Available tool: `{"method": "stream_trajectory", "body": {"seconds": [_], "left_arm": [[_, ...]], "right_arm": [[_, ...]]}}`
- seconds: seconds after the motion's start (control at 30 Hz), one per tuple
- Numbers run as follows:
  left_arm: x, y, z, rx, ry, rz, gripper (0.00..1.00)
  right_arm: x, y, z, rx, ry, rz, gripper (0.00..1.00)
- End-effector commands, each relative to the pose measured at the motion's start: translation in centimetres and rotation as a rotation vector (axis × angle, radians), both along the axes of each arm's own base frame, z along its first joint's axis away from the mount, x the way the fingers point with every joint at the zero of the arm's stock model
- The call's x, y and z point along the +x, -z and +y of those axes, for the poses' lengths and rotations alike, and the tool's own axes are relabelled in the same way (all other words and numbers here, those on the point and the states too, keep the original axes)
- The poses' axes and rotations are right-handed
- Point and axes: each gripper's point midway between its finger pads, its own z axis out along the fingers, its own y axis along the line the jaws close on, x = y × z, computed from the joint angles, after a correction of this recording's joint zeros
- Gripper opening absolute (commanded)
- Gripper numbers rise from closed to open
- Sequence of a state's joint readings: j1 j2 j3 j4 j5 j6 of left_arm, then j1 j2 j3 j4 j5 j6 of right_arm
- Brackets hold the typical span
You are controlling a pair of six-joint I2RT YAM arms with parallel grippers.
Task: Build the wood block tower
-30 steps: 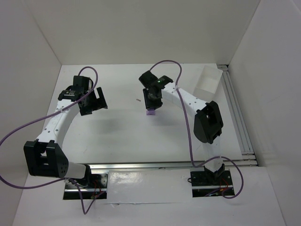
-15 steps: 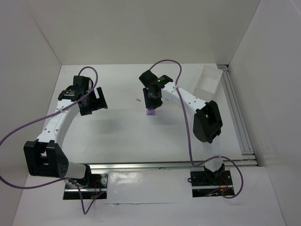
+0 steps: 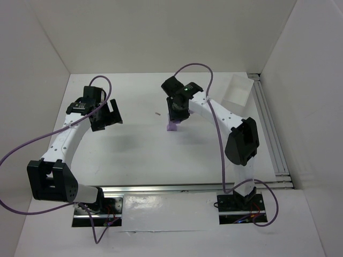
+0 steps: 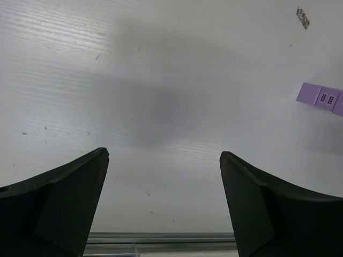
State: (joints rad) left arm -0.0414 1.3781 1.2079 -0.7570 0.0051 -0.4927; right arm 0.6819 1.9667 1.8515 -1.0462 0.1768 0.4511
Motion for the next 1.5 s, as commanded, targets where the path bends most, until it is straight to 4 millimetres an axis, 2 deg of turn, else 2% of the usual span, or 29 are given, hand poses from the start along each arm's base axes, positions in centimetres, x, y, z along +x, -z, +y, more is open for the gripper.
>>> {"method": "stream_trajectory", "body": {"seconds": [0.0, 0.1, 0.17, 0.3, 0.4, 0.53, 0.67, 0.83, 1.1, 1.47], "left_arm": [[0.3, -0.7, 0.1, 0.002, 0.014, -0.031, 0.98], [0.2, -1.0, 0.1, 0.002, 0.014, -0.040, 0.98], [0.1, -0.7, 0.1, 0.002, 0.014, -0.031, 0.98], [0.0, -1.0, 0.2, 0.010, 0.008, -0.040, 0.98], [0.0, -0.9, 0.4, 0.019, 0.003, -0.040, 0.98], [0.0, -0.9, 0.4, 0.019, 0.002, -0.040, 0.98], [0.0, -0.9, 0.4, 0.019, 0.002, -0.040, 0.98], [0.3, -1.0, 0.4, 0.019, 0.002, -0.040, 0.98], [0.3, -1.0, 0.3, 0.011, 0.008, -0.040, 0.98], [0.3, -1.0, 0.3, 0.011, 0.008, -0.040, 0.98]], "right_arm": [[0.8, -5.7, -0.8, 0.033, 0.022, -0.119, 0.27], [1.7, -6.6, -0.1, 0.054, 0.023, -0.146, 0.27], [2.8, -6.1, 0.0, 0.048, 0.036, -0.152, 0.27], [4.6, -6.7, 1.1, 0.081, 0.022, -0.178, 0.27], [5.1, -5.8, 2.0, 0.086, 0.003, -0.159, 0.27], [5.1, -4.9, 2.7, 0.099, -0.022, -0.135, 0.27], [5.1, -4.9, 2.7, 0.099, -0.022, -0.135, 0.27], [4.7, -3.9, 2.4, 0.083, -0.022, -0.113, 0.27], [4.7, -3.5, 2.6, 0.084, -0.026, -0.101, 0.27], [4.0, -2.6, 1.8, 0.050, -0.030, -0.076, 0.27]]}}
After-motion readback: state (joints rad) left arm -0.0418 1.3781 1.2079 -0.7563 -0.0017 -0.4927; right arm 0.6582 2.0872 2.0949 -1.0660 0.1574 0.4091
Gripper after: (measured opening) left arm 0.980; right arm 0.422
